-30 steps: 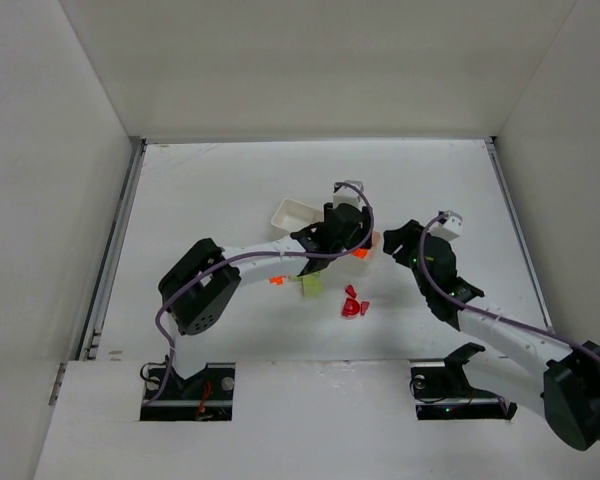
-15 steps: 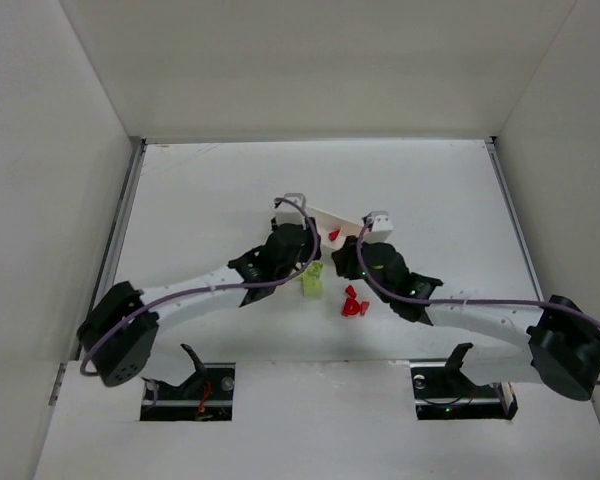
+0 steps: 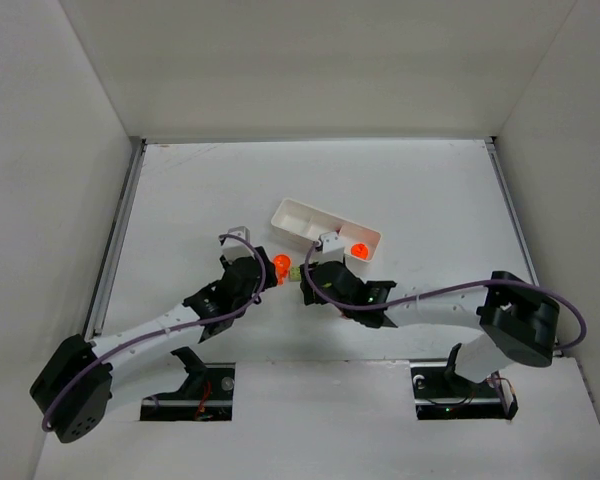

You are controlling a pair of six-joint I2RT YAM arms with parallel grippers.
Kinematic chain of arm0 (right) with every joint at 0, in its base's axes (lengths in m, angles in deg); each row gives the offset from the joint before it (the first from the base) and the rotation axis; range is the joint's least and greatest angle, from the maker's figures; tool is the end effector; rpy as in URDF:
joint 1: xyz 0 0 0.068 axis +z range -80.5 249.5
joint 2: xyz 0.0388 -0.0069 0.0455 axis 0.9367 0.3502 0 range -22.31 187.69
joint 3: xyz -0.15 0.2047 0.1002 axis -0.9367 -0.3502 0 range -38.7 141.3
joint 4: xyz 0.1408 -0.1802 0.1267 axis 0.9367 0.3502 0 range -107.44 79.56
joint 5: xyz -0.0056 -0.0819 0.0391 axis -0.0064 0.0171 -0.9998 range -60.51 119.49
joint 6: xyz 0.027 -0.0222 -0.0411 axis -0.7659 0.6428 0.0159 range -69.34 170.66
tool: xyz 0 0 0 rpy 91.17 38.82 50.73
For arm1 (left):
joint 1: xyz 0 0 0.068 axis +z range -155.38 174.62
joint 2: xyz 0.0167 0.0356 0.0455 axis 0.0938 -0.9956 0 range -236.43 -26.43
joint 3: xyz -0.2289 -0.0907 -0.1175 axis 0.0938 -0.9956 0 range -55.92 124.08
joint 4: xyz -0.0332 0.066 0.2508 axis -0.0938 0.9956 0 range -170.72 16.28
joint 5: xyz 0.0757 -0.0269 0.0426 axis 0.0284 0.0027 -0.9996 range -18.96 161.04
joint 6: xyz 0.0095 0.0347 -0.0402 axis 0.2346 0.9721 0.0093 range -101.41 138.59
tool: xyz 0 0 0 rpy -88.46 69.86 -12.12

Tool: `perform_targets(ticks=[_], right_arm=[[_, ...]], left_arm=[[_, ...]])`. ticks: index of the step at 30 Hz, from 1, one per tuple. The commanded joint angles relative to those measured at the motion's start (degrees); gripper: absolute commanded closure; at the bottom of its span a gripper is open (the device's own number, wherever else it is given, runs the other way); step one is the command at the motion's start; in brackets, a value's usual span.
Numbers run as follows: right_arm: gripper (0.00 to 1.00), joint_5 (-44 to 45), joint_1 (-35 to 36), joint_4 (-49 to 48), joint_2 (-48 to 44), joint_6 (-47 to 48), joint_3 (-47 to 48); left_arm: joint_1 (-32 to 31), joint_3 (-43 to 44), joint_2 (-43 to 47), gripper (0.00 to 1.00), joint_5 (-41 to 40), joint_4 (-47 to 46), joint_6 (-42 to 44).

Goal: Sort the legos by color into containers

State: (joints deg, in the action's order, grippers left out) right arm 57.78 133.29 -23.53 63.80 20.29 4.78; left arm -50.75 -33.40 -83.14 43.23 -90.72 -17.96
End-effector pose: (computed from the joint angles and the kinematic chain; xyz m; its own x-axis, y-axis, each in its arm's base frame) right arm 0.1510 0.2685 0.1923 -0.5413 -0.0915 -0.8359 -0.4036 0.9003 0.1628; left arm 0.1577 -0.1361 0.2029 -0.4280 -0.3162 -0.8467 0.0940 0.9162 -0.3896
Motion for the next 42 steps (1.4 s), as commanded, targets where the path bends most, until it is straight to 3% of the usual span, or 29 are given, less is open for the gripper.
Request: perform_targets(ticks=[1,9,13,15,18,22,31,36,42], right_arm=[[0.36,2.4,0.8,1.1,2.0,-1.7,4.4],[0.52,1.9,-0.2,2.7,7.1,-2.9,7.4],[0.53,2.3,-0.3,6.3,7.4,-3.9,8.2],[0.69,2.5,-0.5,6.1,6.5,-4.2,7.1],[0.77,2.5,-1.3,5.1,2.0,-6.7,4.7],[0.78,0.0,-4.1,2.1,-6.6,-7.2,1.9],[0.78,-19.7,-15.1,-9.8,-17.5,-18.9,-2.7],[0.78,-26.5,-18.0,-13.7,-17.0,-25.6,-2.9],[0.78,-35.8,-22.5,-18.7,-16.7,-35.9,-4.4]], left_arm=[[0.5,-1.3,2.6,0.5,0.7,-1.0,-2.1],[-0.5,-4.1,5.7,0.49,2.5,-0.5,-3.2],[-0.5,-4.9,6.9,0.48,2.9,0.4,-4.5],[-0.6,-5.4,7.1,0.48,3.1,-0.1,-5.2],[-0.5,-5.4,7.6,0.46,4.0,-0.7,-6.3],[-1.0,-5.2,10.5,0.41,5.6,-2.5,-8.1],[-4.2,-7.5,20.4,0.3,7.2,-13.4,-17.6],[-6.7,-9.1,19.5,0.3,6.4,-20.7,-14.8],[-9.3,-11.6,14.8,0.27,5.6,-37.6,-0.8]])
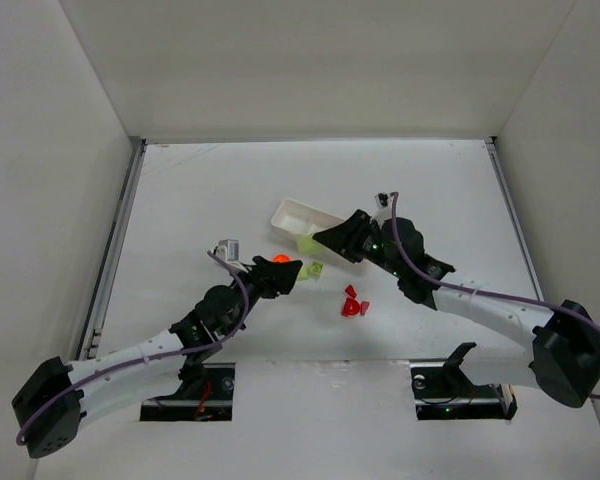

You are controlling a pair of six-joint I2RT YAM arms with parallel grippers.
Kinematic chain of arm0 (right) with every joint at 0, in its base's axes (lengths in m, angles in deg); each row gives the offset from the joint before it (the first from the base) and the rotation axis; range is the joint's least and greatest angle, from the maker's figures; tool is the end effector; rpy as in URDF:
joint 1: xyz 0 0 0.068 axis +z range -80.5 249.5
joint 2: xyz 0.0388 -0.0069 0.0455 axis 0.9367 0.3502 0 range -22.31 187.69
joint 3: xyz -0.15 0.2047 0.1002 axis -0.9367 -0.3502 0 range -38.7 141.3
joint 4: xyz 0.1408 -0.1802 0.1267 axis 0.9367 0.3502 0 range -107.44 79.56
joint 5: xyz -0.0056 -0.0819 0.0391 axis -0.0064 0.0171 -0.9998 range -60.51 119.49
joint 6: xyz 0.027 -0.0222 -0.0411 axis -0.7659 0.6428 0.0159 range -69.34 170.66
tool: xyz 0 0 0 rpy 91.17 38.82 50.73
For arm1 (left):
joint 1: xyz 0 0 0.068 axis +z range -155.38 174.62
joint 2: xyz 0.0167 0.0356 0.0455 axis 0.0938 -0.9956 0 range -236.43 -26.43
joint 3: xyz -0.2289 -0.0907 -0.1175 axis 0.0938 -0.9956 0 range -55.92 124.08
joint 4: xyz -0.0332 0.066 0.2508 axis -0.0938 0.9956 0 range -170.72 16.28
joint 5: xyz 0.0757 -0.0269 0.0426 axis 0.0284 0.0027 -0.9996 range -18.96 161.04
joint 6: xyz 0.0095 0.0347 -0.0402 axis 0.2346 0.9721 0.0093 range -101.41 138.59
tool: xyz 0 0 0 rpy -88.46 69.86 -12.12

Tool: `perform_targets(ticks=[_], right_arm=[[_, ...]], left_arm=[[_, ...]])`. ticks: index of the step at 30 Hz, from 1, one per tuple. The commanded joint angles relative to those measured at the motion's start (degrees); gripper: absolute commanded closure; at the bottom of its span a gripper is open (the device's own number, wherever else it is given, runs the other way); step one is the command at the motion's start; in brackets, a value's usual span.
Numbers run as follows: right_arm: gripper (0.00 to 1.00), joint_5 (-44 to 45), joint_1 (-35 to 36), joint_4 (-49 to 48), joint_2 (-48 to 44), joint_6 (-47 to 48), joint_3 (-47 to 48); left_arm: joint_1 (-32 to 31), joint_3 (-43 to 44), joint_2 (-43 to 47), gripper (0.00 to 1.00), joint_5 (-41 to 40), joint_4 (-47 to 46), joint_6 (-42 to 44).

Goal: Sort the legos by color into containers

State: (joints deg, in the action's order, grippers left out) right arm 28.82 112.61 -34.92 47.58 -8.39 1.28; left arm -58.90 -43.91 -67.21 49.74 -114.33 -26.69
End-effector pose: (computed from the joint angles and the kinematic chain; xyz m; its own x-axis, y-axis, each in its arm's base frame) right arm 0.2031 0.1906 0.2676 -0.6740 0.5437 -0.5001 -0.2210 0.4975 0.8388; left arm 0.1118 -0.1294 0.2296 -0.3440 -0.6482 -0.6794 0.4113 0.5464 -0.7296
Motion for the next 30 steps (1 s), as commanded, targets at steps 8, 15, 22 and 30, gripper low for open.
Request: perform_targets(ticks=[8,15,22,30], right_arm=[[0.77,-9.8,-3.4,-14.1,-0.6,-13.1,-5.0],[0.77,-11.8,-3.2,-23.2,2.4,-17.5,-6.8],[0.76,-11.6,-3.2,-26.3,3.1,-18.2,-7.7],[0.76,-12.3,-2.9,-31.4,5.2,-20.5,-8.9]], left_arm=[[-2.0,-0.8,-9.1,0.24,-1.9,-25.2,0.5],[-2.7,-0.9,-13.8,0.24,-3.9,-32.2,-9.3],[-2.5,-0.4,-13.4,0.3,-6.4,-32.0,-13.4],[-2.9,1.3,-17.1,0.34,-7.0,-33.2,-15.0]])
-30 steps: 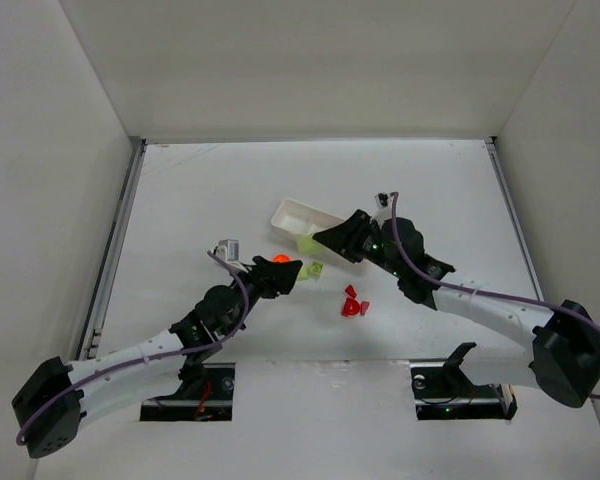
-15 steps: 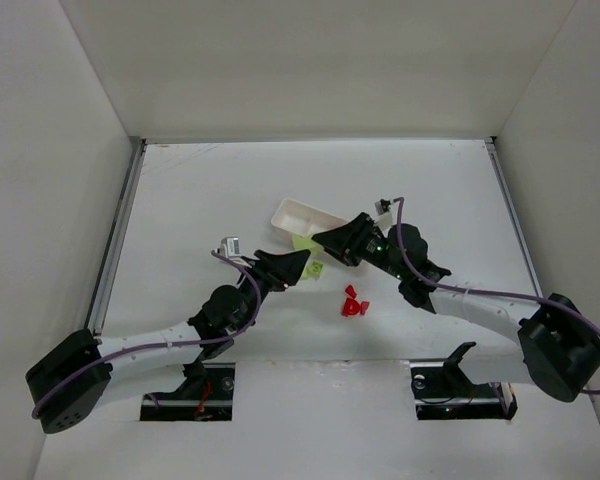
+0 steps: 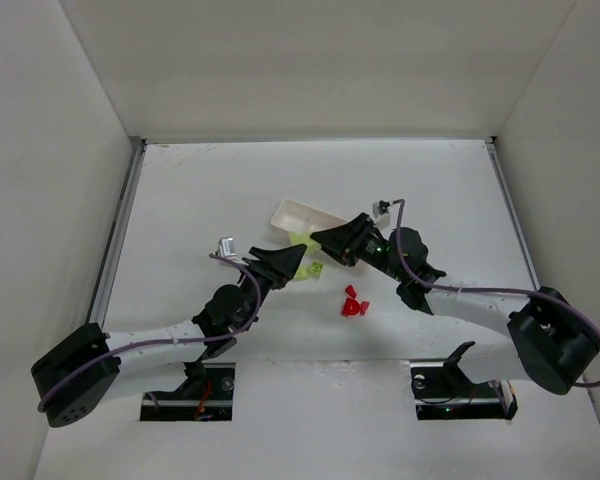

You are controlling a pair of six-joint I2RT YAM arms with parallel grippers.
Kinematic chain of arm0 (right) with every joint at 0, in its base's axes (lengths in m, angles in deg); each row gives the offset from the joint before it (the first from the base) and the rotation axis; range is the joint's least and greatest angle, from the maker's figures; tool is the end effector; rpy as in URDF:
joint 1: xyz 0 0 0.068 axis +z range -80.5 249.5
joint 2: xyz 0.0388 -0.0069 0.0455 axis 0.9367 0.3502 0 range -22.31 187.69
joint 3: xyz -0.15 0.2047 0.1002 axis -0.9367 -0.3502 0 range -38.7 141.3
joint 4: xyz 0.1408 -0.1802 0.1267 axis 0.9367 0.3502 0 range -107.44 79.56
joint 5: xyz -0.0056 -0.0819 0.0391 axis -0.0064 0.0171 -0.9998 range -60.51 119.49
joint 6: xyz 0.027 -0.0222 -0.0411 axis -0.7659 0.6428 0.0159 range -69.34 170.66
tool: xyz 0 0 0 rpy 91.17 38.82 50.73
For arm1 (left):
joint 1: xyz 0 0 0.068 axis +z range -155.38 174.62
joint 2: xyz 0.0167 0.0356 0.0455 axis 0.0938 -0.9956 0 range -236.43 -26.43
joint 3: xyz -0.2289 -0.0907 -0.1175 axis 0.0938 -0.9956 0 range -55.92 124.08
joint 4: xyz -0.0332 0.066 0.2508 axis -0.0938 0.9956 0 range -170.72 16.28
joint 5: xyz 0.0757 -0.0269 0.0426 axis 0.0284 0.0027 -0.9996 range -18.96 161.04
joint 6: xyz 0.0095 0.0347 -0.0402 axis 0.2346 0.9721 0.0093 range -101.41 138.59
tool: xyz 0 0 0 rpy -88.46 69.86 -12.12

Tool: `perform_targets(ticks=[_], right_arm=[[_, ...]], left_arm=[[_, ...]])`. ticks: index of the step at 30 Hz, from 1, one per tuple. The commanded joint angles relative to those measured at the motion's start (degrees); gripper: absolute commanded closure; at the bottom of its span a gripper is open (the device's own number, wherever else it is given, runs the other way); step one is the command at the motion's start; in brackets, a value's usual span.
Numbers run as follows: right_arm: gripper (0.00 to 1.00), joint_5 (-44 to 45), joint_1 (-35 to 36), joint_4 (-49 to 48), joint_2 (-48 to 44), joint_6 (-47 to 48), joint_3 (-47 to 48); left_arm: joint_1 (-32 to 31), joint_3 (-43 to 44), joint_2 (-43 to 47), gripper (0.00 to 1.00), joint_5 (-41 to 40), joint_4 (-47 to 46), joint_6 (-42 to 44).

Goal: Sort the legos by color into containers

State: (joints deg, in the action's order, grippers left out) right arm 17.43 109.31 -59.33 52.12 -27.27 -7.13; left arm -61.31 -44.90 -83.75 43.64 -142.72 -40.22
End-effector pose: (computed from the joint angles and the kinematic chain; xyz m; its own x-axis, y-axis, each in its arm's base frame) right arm 0.2091 0.1839 0.2433 -0.7719 0.6015 -0.2056 -0.1518 0.1397 0.9785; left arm 0.1210 -0.1497 0.2286 -0.3382 -0.8555 -0.3920 0.3820 0.2559 -0.8880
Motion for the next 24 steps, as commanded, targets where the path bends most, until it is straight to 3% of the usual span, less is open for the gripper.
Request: perform_targets(ticks=[1,10,15,24], right_arm=[[0.76,-1.0,0.5,-7.0,0.9,-1.6,-0.5],[0.76,-0.8,0.8,-8.0,1.9,-1.7,-1.7],[0.76,-1.2,1.2,-10.1,3.3,-2.6,-1.8],[0.76,-1.6,0.2,-11.5,2.7,-2.8,-4.1]], left_arm=[[-0.5,2.2,-0.8,0.34,-1.0,-5.4,-1.5],[0.2,2.4,-3.0,0.48,-0.5,-7.5,-1.2],[0.1,3.3,-5.0,0.51,0.2,-8.8,-1.5],[0.6,2.3,-2.6,0.85,0.3,-10.0,-1.0]])
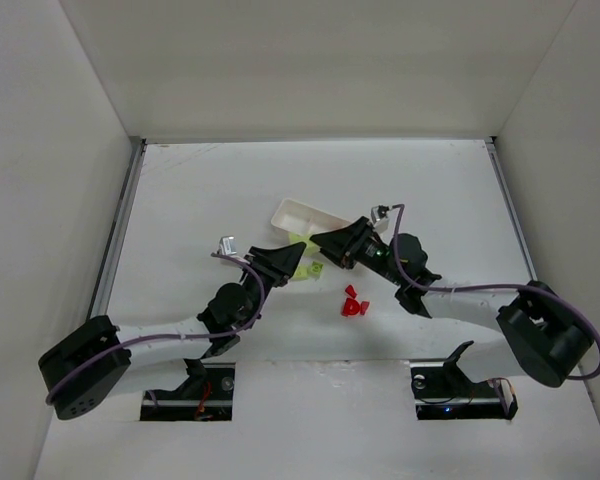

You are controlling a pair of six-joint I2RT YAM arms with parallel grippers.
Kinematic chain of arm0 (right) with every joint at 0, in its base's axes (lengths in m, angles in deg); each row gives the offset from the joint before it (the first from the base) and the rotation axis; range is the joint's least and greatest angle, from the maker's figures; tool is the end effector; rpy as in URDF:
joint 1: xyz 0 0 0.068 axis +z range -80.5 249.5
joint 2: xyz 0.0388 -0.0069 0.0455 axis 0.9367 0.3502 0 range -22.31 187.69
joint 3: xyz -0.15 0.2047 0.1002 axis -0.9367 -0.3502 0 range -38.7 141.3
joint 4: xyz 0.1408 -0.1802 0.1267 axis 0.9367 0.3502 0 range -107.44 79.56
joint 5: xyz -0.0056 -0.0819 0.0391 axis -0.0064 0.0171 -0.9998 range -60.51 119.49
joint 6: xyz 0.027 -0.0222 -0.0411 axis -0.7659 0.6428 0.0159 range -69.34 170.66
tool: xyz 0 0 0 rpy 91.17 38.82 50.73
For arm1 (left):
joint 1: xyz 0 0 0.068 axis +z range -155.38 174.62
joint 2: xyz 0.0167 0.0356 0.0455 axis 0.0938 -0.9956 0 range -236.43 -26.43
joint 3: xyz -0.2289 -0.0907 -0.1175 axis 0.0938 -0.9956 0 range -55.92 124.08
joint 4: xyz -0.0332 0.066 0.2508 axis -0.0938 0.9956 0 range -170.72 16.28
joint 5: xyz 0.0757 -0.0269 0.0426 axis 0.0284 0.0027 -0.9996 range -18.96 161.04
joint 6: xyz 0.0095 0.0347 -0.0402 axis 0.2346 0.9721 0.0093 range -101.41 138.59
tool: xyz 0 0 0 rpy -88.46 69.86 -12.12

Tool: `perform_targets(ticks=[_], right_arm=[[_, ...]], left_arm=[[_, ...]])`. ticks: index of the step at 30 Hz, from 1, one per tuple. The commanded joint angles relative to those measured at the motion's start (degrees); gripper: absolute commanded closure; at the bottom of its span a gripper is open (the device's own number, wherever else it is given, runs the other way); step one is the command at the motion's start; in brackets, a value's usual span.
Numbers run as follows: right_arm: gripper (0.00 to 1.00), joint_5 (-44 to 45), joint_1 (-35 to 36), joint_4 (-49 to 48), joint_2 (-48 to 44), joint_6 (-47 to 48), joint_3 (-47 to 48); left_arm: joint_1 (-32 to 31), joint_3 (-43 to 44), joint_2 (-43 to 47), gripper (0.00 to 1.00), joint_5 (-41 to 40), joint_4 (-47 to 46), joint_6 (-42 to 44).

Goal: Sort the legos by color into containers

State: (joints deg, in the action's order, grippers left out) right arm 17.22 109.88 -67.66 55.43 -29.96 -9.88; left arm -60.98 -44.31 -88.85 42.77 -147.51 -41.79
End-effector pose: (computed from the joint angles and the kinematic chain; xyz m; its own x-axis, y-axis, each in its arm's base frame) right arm 0.2076 0.1865 0.2287 -0.7815 0.6010 -0.1677 -0.1467 0.0843 0.9856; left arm 0.1271 -0.1558 0.2245 -0.3311 -0.8715 -0.3618 0.3672 0.2342 -0.9002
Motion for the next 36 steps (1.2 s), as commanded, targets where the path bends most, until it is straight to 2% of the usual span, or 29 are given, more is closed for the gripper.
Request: perform_targets(ticks=[1,5,19,24,31,36], right_arm=[[0.76,-1.5,-0.8,-3.1,-0.9,-0.2,-1.7],[0.76,-2.0,-2.3,-3.0,-2.3,0.3,-2.3],[0.75,-3.5,-4.2,-0.4,0.3,3.4,1.6],[0.76,-1.5,-4.5,9.7,7.8,11.3,11.0],[0.76,10.3,-4.2,31.6,20.0,27.2,30.8],[0.74,17.5,-3.0,42.4,28.2,34.7,43.1]], left_arm=[[0.3,1.6,3.0,0.87,1.2,-5.2,0.6],[0.4,0.3,5.5,0.91,2.0,-5.0,1.6],[3.7,-3.4,13.5,0.91,2.3,2.2,2.5],[6.1,-4.1,18.2,0.9,3.8,8.4,3.5],[9.2,-4.6,24.3,0.89,4.4,21.5,6.3],[11.7,-5.8,24.6,0.89,6.1,22.7,5.9]])
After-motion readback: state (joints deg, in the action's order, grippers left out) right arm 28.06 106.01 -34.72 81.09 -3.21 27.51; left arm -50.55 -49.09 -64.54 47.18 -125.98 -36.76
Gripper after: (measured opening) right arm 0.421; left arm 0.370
